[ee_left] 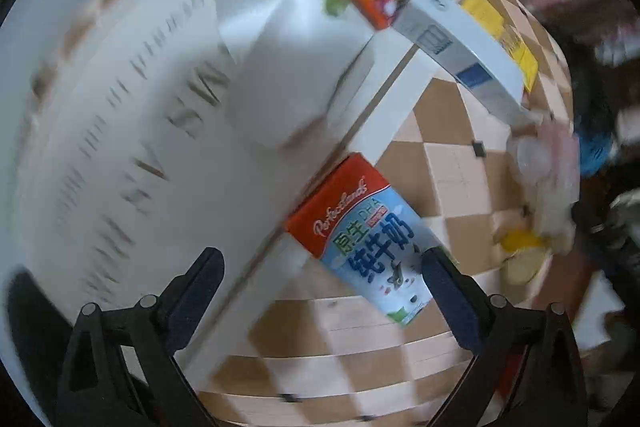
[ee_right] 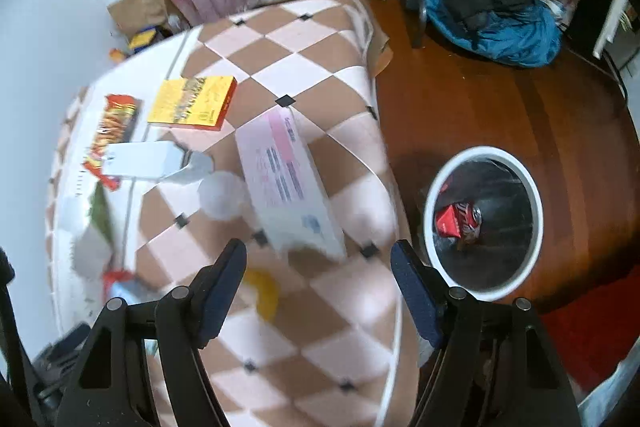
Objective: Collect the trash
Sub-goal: 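Grasp the milk carton with the left tool while the right tool grasps the pink box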
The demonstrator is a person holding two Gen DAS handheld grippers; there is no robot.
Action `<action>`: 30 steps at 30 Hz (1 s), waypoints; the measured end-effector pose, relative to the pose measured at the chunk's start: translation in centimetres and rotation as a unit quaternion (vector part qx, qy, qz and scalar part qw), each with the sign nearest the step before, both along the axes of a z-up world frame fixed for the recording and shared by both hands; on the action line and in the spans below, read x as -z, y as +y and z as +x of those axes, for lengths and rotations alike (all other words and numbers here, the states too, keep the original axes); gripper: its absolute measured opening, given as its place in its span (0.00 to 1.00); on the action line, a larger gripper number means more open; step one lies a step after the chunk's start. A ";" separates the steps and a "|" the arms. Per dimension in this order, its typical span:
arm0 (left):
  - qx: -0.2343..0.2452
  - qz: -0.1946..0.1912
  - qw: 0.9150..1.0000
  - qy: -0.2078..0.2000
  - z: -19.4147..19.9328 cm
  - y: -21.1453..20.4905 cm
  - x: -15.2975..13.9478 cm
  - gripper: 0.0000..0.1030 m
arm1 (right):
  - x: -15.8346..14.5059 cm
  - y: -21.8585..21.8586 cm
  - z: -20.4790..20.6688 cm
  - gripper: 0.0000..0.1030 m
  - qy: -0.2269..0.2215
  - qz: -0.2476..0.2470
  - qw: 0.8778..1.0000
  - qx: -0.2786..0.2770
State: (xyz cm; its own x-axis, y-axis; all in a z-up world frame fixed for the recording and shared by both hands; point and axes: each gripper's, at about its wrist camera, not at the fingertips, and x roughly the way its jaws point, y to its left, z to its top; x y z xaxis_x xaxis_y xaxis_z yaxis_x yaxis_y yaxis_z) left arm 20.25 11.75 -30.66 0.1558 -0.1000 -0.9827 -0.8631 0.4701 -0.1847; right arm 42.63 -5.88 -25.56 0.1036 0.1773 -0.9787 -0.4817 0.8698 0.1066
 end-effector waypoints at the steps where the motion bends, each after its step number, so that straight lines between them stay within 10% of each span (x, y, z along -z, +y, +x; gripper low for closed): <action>1: -0.020 -0.017 1.000 -0.007 0.0 0.4 0.4 0.98 | 0.7 0.7 0.4 0.74 0.004 -0.006 1.000 -0.004; 4: -0.062 -0.039 0.997 -0.015 0.3 1.2 1.2 0.97 | 2.2 2.1 1.6 0.74 0.011 -0.022 1.000 -0.014; 9: -0.048 -0.011 0.999 -0.018 1.7 0.9 0.7 0.58 | 3.8 2.7 2.1 0.56 0.027 -0.014 0.999 -0.020; 14: 0.056 0.032 0.998 -0.010 3.3 -0.3 0.1 0.57 | 3.8 1.2 1.0 0.55 0.046 -0.004 0.999 -0.019; 19: 0.188 0.075 0.979 0.020 5.7 -1.5 0.2 0.57 | 4.0 -1.2 -0.6 0.54 0.072 -0.011 0.997 -0.021; 30: 0.206 0.095 0.973 0.051 6.7 -4.9 1.4 0.59 | 4.5 -1.1 -1.5 0.56 0.069 -0.034 0.997 -0.028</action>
State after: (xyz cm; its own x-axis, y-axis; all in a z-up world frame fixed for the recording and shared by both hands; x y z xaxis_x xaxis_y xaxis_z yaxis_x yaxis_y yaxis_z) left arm 26.95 6.84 -32.07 0.0419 0.0510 -0.9978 -0.6035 0.7972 0.0154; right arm 41.13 -7.00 -30.10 -0.0404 0.1124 -0.9928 -0.5149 0.8492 0.1171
